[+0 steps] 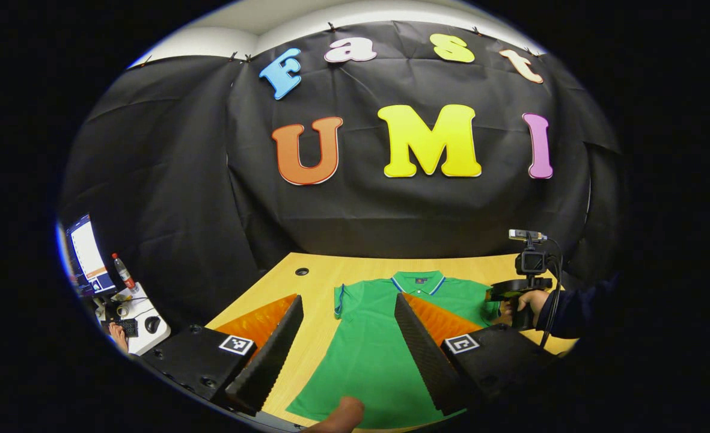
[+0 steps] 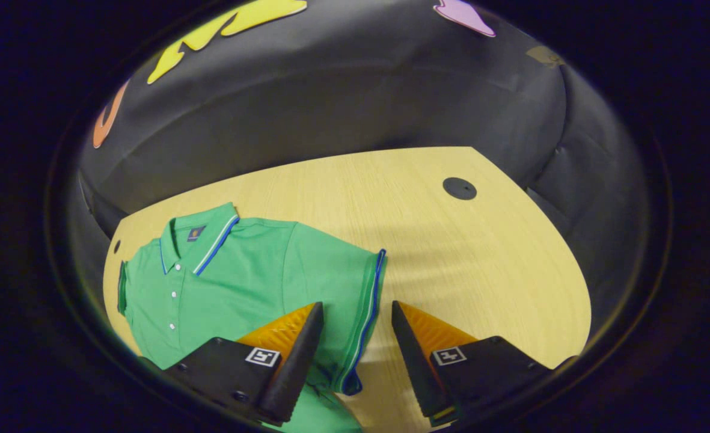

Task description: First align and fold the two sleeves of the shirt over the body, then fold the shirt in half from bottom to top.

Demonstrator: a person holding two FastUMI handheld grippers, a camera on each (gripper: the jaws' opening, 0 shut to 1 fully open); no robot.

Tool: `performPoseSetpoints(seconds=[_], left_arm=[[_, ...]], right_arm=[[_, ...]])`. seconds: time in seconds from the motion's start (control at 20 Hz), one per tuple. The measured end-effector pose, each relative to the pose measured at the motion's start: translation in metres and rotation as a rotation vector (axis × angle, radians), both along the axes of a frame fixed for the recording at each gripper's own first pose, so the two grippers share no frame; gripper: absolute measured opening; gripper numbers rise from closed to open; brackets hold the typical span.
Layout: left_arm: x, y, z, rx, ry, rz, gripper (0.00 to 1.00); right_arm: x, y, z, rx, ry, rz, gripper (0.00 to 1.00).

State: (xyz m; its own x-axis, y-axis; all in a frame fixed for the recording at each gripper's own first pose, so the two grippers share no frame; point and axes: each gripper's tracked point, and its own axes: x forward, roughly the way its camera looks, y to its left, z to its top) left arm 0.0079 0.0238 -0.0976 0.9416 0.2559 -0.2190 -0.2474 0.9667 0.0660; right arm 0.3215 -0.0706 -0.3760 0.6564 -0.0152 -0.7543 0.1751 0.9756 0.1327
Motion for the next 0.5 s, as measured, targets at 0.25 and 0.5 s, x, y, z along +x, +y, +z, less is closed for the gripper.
performPoseSetpoints(seconds=[0.25,0.5], left_arm=[[0.002,0.005,-0.009,-0.015,0.022,0.013,0.99],[0.000,0.012,-0.016,-0.015,0.048,0.033,0.99]], right_arm=[[0.004,-0.002,-0.005,0.008,0.009,-0.010,0.58],[0.004,-0.005,-0.009,0.008,0.017,-0.044,0.25]])
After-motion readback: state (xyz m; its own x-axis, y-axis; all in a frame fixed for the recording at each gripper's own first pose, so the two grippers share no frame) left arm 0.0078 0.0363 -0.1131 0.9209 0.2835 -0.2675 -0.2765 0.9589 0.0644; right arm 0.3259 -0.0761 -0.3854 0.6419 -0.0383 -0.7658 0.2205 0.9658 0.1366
